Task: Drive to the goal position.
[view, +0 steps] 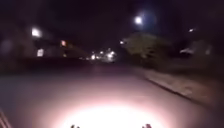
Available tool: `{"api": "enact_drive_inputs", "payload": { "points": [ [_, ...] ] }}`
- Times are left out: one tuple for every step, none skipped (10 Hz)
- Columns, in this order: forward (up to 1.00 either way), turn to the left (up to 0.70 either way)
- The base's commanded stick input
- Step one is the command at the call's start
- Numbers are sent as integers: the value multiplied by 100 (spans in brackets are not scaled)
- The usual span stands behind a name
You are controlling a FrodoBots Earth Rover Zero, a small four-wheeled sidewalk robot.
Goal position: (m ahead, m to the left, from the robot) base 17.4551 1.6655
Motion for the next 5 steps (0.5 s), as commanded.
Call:
{"api": "enact_drive_inputs", "payload": {
  "points": [
    [100, 0],
    [100, 0],
    [100, 0],
    [100, 0],
    [100, 0]
  ]
}}
